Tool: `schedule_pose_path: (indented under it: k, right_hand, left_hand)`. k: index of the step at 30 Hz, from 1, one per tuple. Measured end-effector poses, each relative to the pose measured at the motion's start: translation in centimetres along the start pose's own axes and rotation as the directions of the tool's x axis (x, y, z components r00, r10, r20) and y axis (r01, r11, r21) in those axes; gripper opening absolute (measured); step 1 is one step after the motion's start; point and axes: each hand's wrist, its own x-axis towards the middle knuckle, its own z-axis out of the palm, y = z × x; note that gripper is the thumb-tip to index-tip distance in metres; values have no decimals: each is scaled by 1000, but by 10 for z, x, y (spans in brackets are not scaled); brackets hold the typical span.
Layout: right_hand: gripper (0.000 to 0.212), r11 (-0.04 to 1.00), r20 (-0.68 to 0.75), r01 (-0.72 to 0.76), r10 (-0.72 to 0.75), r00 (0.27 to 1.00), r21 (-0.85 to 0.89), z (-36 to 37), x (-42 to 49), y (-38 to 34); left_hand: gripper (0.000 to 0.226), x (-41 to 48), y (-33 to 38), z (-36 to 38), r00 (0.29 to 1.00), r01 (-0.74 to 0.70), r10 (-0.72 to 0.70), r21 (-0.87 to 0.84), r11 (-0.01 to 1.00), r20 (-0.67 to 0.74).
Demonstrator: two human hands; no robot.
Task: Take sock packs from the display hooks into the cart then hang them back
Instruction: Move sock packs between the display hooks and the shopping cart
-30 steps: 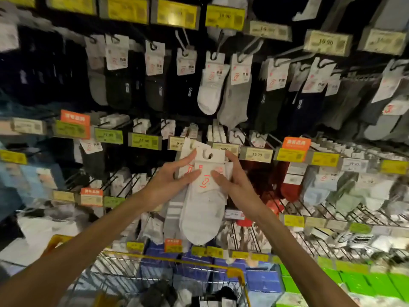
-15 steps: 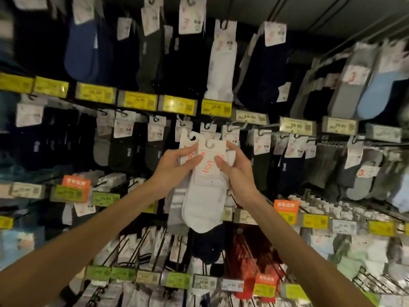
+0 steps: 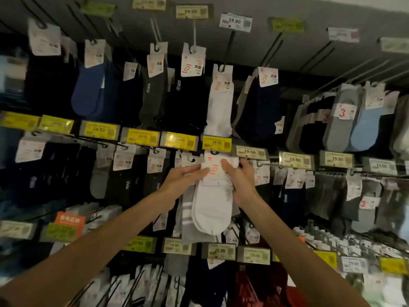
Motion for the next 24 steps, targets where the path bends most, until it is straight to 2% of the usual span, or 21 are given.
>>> schedule_pose_path:
  k: [5,9,11,13,15,16,17,19,21,24]
  right_hand:
    - [34,999,-58,-49,48,997,-22,6,21,12]
    - [22,998,-66,-57,55,996,-22,8,35,22]
    - [24,998,-69,-48,46,997,-27,9,42,27]
    - [36,996,-82,-19,11,997,-91,9,52,37]
    - [41,966,-99,34,-61,993,-258,8,62,47]
    - [40,912,-85,73,-117,989,-403,7,66,51]
    - [36,813,-38,125,-178,983,-569,6,71,55]
    - [26,508,118,231,-246,962,-830,3,78,60]
    - [29,234,261,308,-210,942,-922,3,86,70]
    - [45,-19,314,315,-158,936,-949,4,92,87]
  left_hand:
    - [36,11,-6,-3,1000,26,-26,-6,1000,-15]
    - [40,24,-8,-3,997,20,-17,42,999,-76]
    - [39,32,-10,-2,997,12,-5,81,997,-83]
    - [39,39,-16,-3,995,-10,22,128,992,-95]
    - [38,44,-26,-6,989,-55,87,249,967,-119]
    - [36,47,-32,-9,983,-83,133,334,939,-130]
    - [34,48,-38,-11,975,-106,175,413,905,-134]
    - [31,49,-48,-18,967,-135,225,504,853,-121]
    - [31,48,-54,-26,967,-162,239,510,845,-90]
    - [31,42,-58,-38,970,-178,235,464,868,-67]
